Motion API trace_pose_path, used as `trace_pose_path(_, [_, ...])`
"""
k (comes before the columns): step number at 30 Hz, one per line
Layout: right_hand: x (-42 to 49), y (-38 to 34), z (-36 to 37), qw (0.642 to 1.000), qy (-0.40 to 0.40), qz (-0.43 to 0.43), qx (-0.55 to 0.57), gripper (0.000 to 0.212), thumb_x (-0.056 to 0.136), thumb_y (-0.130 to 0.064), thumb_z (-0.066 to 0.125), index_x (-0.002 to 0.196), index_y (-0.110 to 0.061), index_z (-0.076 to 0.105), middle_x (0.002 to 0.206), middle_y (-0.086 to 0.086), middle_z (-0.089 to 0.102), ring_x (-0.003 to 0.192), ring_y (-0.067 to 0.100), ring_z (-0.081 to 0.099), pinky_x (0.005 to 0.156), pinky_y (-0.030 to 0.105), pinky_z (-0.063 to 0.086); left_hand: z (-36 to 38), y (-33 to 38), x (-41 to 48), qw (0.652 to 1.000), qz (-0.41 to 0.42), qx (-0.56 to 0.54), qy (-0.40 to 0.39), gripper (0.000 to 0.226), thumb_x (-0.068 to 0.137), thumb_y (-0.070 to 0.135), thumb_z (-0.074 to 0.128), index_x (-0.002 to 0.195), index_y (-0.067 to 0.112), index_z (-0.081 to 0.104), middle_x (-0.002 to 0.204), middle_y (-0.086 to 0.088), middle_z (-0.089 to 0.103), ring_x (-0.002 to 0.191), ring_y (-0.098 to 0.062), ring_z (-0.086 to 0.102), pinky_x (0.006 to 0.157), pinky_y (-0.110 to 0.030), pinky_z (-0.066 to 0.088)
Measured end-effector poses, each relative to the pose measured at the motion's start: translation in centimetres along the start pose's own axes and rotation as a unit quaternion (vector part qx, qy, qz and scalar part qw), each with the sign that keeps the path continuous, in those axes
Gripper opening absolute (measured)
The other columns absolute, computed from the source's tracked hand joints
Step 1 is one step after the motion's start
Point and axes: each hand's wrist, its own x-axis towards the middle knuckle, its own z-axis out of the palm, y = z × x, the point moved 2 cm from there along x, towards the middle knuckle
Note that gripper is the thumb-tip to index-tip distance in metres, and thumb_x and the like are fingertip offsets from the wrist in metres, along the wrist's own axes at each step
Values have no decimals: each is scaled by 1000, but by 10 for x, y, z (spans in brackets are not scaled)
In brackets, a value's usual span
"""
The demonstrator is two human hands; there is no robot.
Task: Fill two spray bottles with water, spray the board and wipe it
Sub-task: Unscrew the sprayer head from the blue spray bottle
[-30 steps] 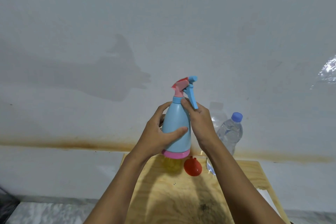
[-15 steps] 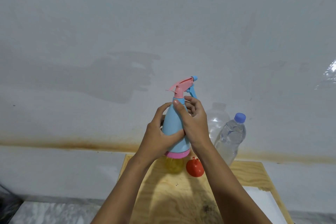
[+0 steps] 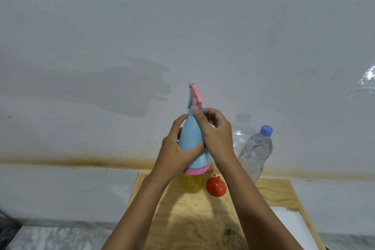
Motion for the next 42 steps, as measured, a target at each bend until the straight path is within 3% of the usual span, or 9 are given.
trace_pose_path(3, [-1,0,0,999,-27,9,-19,27,94,-43,62,110,-23,70,104,-11,72,99,6,66,94,44,55,0,-1,0,1000,1,16,5,84,75,41,83,143,41,34,126,6,58,107,-15,62,85,-30,61])
trace_pose_path(8, [-1,-2,5,999,-9,-18,-47,36,83,-44,76,112,-29,58,105,-17,63,97,-2,62,95,36,55,1,-3,1,1000,-4,25,0,85,75,43,83,142,43,31,125,6,58,107,-15,63,85,-31,61])
trace_pose_path(13, [-1,1,3,998,-27,-17,-54,23,92,-41,68,108,-25,70,104,-15,71,102,2,64,99,46,52,-1,-8,0,1000,-8,26,13,87,72,44,84,143,42,33,123,7,58,106,-13,62,83,-30,61])
trace_pose_path(18, [-1,0,6,996,-38,-32,-69,36,86,-44,72,115,-28,58,107,-19,63,98,-8,59,90,23,52,0,-11,-1,999,-12,29,6,88,73,42,84,143,44,32,123,7,60,107,-14,63,85,-35,61])
trace_pose_path(23, [1,0,5,996,-38,-22,-73,14,92,-39,68,104,-34,67,110,-12,68,104,1,62,99,41,52,-1,-14,-3,1000,-10,12,11,90,71,43,86,144,40,33,127,5,58,111,-18,62,87,-37,61])
trace_pose_path(27, [-2,2,8,995,-52,-35,-81,36,90,-34,71,124,-25,60,111,-15,64,104,-1,61,96,30,51,-3,-15,-4,1000,-2,4,11,86,72,38,87,143,36,37,124,7,60,111,-16,63,86,-36,61])
trace_pose_path(33, [-6,5,11,996,-41,-21,-70,26,91,-34,71,114,-22,68,109,-13,70,103,0,63,98,36,53,-3,-18,-7,1000,-4,-7,17,84,72,36,87,138,45,36,121,9,59,107,-12,63,80,-23,60])
trace_pose_path(38, [-6,0,7,999,-34,-6,-27,14,95,-36,63,94,-23,68,85,-8,71,75,-2,66,68,18,54,-4,-22,-10,1000,-9,-5,8,87,71,41,86,141,45,35,123,7,59,106,-13,63,80,-29,62])
trace_pose_path(42, [-6,-9,4,999,-37,-9,-16,9,98,-27,60,89,-26,63,82,-5,66,68,-9,62,61,6,47,-5,-30,-11,1000,-15,5,4,86,72,43,85,138,50,32,126,9,55,108,-15,61,82,-29,61])
